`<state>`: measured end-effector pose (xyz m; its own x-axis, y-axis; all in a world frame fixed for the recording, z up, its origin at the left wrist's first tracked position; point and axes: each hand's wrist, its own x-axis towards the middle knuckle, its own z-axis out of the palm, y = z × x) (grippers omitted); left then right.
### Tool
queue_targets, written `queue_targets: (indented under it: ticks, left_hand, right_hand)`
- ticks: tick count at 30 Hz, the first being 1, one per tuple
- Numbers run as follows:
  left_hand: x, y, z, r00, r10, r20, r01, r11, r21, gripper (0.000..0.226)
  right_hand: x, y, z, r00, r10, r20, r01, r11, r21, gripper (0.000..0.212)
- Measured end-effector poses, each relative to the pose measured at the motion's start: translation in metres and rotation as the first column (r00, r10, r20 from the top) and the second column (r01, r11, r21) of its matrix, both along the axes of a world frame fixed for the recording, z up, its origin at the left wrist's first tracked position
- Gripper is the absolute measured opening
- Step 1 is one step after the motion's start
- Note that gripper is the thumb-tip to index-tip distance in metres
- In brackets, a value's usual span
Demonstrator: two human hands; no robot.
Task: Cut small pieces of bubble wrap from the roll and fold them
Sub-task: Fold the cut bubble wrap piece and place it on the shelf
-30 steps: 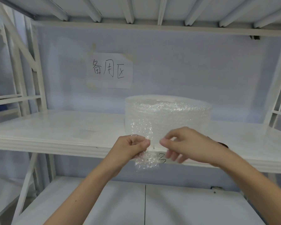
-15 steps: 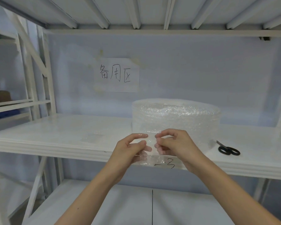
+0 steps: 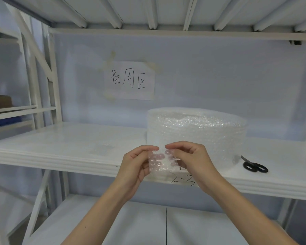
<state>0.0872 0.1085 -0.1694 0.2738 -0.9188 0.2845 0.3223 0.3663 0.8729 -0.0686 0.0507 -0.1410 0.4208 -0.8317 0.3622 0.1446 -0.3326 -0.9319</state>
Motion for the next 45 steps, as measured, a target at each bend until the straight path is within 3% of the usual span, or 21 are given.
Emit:
queue_targets:
  ticks: [7,14,21,28,37,40,45]
  left_hand:
    - [0.003,-0.004,-0.004,1.0,-0.019,0.007,0.019,1.0,0.013,0.029]
    - [0.004,-0.009,-0.009,0.992,0.055,0.118,-0.062,0.996,0.059,0.012]
    - [-0.002,-0.01,-0.008,0.972,0.15,0.179,-0.161,0.986,0.05,0.016]
    - [-0.007,-0.004,-0.005,0.991,0.108,0.08,-0.108,0.994,0.0,0.034]
    - [-0.003,-0.004,-0.002,0.999,-0.033,-0.005,0.034,0.998,0.054,0.03]
    - [0.002,-0.005,-0.005,0.986,0.028,0.166,-0.045,0.994,0.096,0.011]
    - [0.013,-0.002,-0.006,0.948,0.121,0.296,-0.153,0.984,0.089,0.017]
  right_hand:
    - [0.002,-0.004,-0.006,1.0,-0.023,-0.01,0.023,0.998,-0.054,0.017]
    - [0.001,-0.005,-0.008,0.999,-0.037,0.003,0.037,0.997,-0.065,0.009]
    - [-0.002,-0.003,-0.011,0.999,-0.023,-0.043,0.022,0.999,-0.031,0.013]
    - [-0.004,0.001,-0.01,0.999,-0.031,-0.013,0.03,0.996,-0.088,0.029]
    - [-0.008,0.0,-0.012,1.0,-0.021,-0.016,0.019,0.993,-0.117,0.019]
    - [-0.005,0.0,-0.013,1.0,0.008,-0.02,-0.01,0.997,-0.081,0.018]
    - [0.013,-0.008,-0.014,0.985,0.027,-0.168,-0.025,1.0,0.012,0.02]
